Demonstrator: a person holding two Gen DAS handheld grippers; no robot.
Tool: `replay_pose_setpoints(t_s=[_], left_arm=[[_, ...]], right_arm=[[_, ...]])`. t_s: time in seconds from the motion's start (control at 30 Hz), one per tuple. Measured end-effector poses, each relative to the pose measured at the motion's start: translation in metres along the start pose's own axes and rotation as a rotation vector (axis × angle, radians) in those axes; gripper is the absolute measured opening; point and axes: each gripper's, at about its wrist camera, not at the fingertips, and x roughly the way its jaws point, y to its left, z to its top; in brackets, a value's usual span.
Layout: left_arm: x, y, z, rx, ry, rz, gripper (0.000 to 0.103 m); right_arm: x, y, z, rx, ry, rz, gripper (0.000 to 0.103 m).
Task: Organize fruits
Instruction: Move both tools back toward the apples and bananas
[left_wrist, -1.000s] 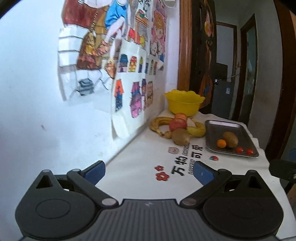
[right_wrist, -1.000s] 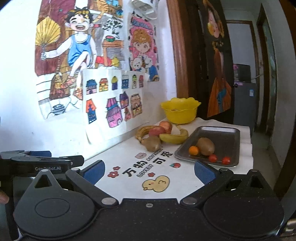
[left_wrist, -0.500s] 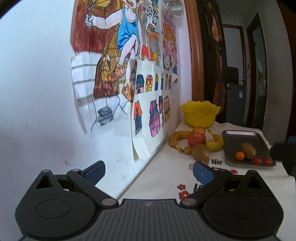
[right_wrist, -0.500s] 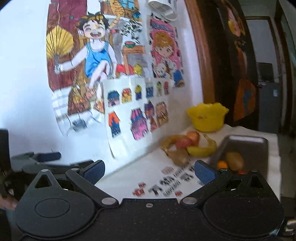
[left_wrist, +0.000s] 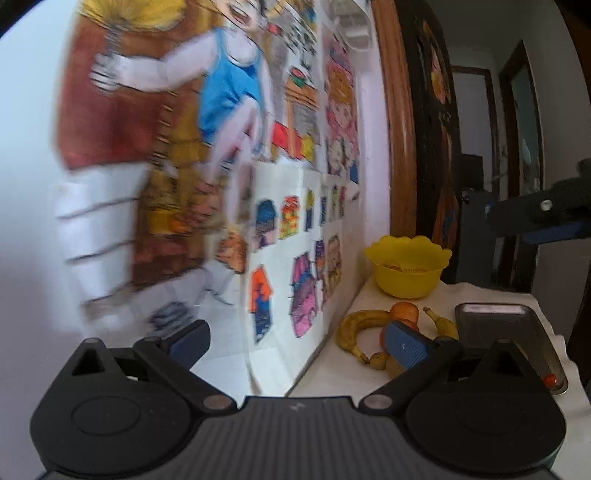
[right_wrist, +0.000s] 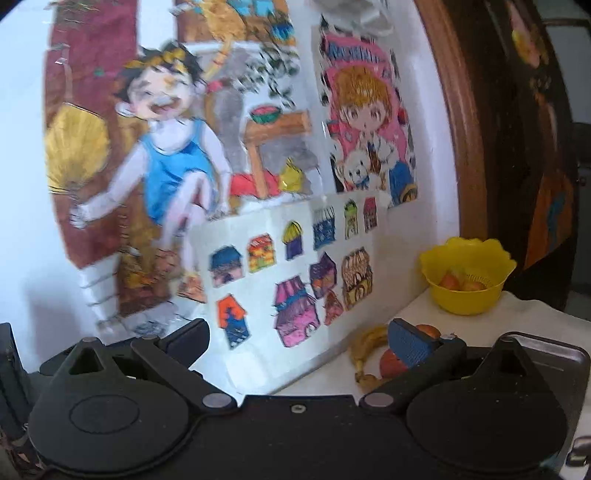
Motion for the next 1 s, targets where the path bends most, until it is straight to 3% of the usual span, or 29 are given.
replay_pose_setpoints(t_s=[0.17,0.4,0.57,0.7,1.0], left_arm=[[0.046,-0.016,-0.008,0.046,0.076,0.023,0.102],[0.118,-0.030,-0.022,0.056,0.183,0.043,0.102],[0.158,-0.038,-0.030,0.023,0.240,0.022,0.102],[0.182,-0.046,-0.030,0.032,0.268,0.000,0.102],[0.217,-0.047,-0.037,-0.021,0.317,-0.055,0.102]], right_arm=[[0.042,-0.054,-0.014,0.035,0.081,0.023,0.102],[0.089,-0.101,-0.071,0.041,0.122,0.024,0.102],[0.122,-0.103,-0.102,0.005,0.181,-0.025,0.101],[0.147,-0.102,-0.122,-0.060,0.259,-0.087,0.094],[0.177,-0.099,-0.130,-0.061,0.261,-0.071,0.088]])
